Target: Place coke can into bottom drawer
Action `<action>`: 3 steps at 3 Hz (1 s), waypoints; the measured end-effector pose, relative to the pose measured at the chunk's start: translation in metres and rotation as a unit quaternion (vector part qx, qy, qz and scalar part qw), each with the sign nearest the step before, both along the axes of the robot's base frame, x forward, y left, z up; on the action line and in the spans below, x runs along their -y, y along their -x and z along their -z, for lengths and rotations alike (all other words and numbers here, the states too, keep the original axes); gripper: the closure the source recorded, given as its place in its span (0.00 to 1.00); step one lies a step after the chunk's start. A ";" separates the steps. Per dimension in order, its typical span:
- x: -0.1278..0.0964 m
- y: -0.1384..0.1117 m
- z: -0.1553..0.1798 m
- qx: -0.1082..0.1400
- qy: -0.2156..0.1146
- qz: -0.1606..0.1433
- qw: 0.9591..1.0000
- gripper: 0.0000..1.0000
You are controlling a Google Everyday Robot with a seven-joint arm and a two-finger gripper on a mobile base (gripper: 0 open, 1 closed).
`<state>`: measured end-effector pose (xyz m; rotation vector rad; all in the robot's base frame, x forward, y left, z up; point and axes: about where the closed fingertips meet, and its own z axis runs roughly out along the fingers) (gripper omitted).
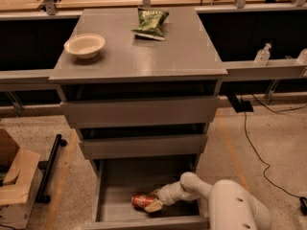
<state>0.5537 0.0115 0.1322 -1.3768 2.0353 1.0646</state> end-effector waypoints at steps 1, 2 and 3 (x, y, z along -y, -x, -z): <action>-0.004 0.004 0.005 -0.007 -0.004 0.001 1.000 0.07; -0.007 0.005 0.000 -0.002 -0.003 0.001 1.000 0.00; -0.007 0.005 0.000 -0.002 -0.003 0.001 1.000 0.00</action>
Offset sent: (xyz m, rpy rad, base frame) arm -0.0014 0.0061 0.0098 -0.0008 -0.0179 -0.0079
